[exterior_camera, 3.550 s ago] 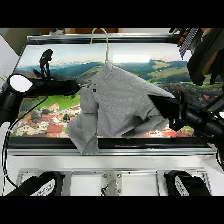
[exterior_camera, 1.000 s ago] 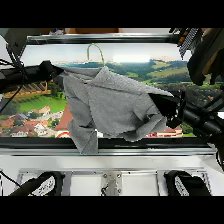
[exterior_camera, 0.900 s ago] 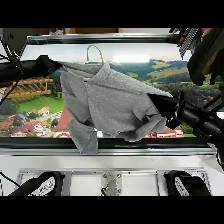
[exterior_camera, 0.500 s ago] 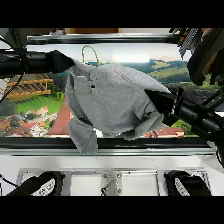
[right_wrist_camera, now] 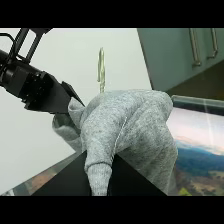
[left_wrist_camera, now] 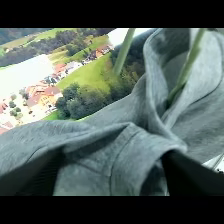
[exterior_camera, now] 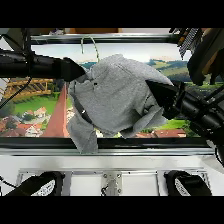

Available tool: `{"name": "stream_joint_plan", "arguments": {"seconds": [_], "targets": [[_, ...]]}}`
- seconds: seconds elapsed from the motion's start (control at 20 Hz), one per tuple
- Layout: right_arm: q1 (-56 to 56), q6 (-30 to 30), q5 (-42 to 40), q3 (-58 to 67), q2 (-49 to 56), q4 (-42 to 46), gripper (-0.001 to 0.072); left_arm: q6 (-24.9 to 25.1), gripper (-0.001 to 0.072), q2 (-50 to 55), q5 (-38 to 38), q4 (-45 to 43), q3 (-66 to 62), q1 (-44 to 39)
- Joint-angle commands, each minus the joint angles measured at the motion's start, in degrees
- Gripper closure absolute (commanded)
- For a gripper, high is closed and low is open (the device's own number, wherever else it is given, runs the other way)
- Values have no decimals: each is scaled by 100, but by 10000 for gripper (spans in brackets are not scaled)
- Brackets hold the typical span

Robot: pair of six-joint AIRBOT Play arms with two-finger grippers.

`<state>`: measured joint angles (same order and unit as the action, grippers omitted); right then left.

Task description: Fold the clothes and pants, and hang the long-sleeved shirts on hangers.

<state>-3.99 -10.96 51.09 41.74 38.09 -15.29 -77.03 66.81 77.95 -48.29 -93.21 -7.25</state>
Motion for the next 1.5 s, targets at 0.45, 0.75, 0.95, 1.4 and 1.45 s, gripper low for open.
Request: {"name": "stream_joint_plan", "arguments": {"seconds": [0.45,0.75,0.95,1.4,1.45], "targets": [[-2,1143,-1128,476,-9,-302,695,-201,-11,-1270,-944,-120,-17,1021],[13,2109,-2323,994,-26,-302,695,-258,38,-1147,-846,-114,-9,1021],[22,3261,-4194,1447,-131,-299,696,-372,694,-979,-839,-109,-9,1008],[1794,3971,-5427,2046,-378,72,695,-372,695,-444,-837,-122,-9,133],[2044,3971,-5425,2133,-380,105,695,-372,694,-378,-839,-122,-9,48]]}}
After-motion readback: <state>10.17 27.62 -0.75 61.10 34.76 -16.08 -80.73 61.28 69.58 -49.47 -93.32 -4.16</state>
